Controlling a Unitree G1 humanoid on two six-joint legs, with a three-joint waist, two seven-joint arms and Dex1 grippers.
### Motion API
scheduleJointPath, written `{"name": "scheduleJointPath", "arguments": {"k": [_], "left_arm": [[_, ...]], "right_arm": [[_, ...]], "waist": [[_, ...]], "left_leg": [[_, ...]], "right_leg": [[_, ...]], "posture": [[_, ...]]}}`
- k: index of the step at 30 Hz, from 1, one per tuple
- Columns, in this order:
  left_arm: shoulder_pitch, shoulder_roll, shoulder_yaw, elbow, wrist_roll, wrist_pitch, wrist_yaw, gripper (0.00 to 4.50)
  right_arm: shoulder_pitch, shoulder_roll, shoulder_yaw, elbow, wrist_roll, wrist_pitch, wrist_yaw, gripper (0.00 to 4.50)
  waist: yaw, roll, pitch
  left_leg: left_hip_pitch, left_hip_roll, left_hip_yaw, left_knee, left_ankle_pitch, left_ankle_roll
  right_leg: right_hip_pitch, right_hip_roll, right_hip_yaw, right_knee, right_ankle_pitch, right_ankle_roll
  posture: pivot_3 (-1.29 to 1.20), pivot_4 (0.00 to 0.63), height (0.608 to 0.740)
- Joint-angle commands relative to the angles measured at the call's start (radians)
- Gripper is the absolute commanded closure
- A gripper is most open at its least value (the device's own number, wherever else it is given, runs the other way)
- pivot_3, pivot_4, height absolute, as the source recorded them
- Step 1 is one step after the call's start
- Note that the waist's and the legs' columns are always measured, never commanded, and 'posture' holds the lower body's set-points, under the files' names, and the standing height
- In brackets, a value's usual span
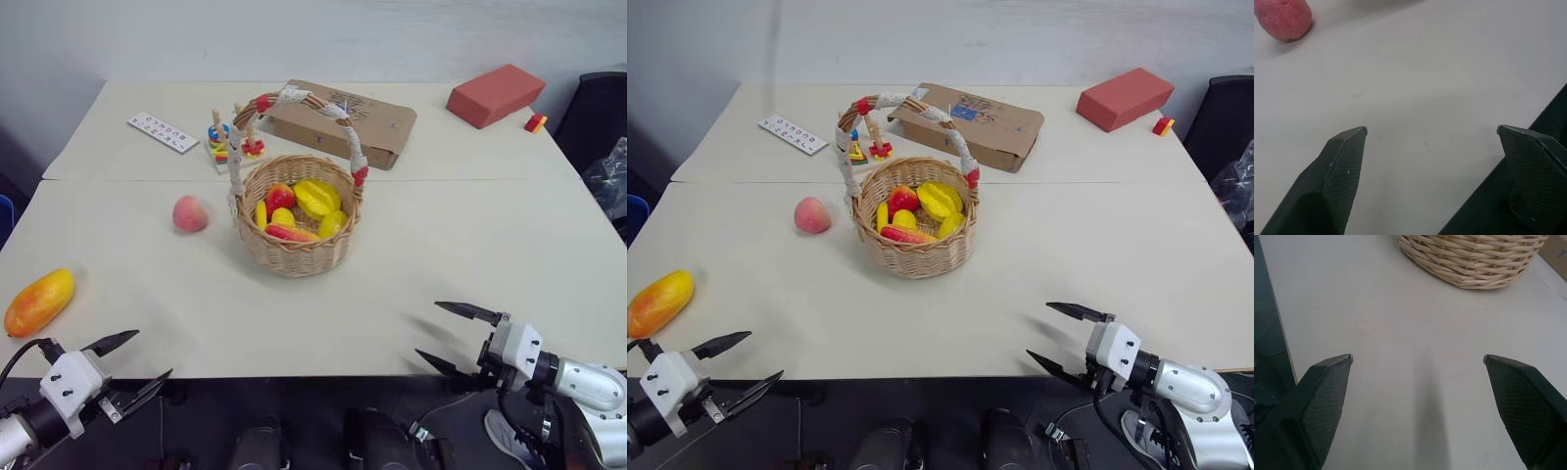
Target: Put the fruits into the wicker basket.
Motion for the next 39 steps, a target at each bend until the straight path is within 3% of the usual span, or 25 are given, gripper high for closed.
{"name": "scheduleJointPath", "arguments": {"k": [1, 17, 20, 25, 31, 39], "left_arm": [[0.001, -0.002, -0.008, -0.035, -0.018, 0.007, -0.004, 0.0], [-0.022, -0.016, -0.072, -0.104, -0.036, 0.055, 0.012, 0.0], [-0.019, -0.064, -0.053, -0.138, -0.091, 0.121, 0.071, 0.0], [0.075, -0.159, 0.052, -0.183, -0.238, 0.236, 0.131, 0.0], [0.117, -0.295, 0.297, -0.064, -0.349, 0.239, 0.287, 0.0], [0.128, -0.332, 0.459, 0.117, -0.44, 0.352, 0.438, 0.0]], "right_arm": [[0.015, -0.004, -0.013, -0.016, 0.009, -0.02, 0.006, 0.02], [0.01, 0.012, -0.001, 0.028, 0.016, -0.068, 0.028, 0.02], [-0.007, 0.038, 0.007, 0.006, 0.069, -0.036, 0.028, 0.02], [-0.039, 0.068, 0.051, -0.087, 0.192, 0.064, 0.06, 0.02], [-0.196, 0.117, 0.122, -0.258, 0.343, 0.212, 0.038, 0.02], [-0.281, 0.191, 0.157, -0.325, 0.29, 0.188, 0.003, 0.02]], "waist": [[0.0, 0.0, 0.0], [-0.001, 0.0, 0.0], [-0.002, 0.0, 0.0], [-0.004, -0.001, 0.0], [-0.002, -0.001, 0.0], [0.003, -0.008, -0.004]], "left_leg": [[0.0, 0.0, 0.0, 0.0, 0.0, 0.0], [0.0, 0.0, 0.0, 0.0, 0.001, 0.0], [0.0, 0.0, 0.0, 0.0, 0.001, 0.0], [0.0, 0.001, 0.0, 0.0, 0.001, 0.0], [0.0, 0.002, -0.001, 0.001, 0.0, 0.001], [-0.001, 0.001, -0.002, 0.001, -0.003, 0.001]], "right_leg": [[0.0, 0.0, 0.0, 0.0, 0.0, 0.0], [0.0, 0.0, 0.0, 0.0, 0.0, 0.0], [0.0, 0.0, 0.0, 0.0, 0.0, 0.0], [0.0, 0.0, 0.0, 0.0, 0.0, 0.0], [0.0, 0.001, 0.0, 0.001, 0.0, -0.001], [0.0, 0.001, -0.001, -0.001, -0.001, -0.002]], "posture": [[0.0, 0.15, 0.74], [0.0, 0.15, 0.74], [0.0, 0.15, 0.74], [0.0, 0.15, 0.74], [0.0, 0.15, 0.74], [0.0, 0.15, 0.74]]}}
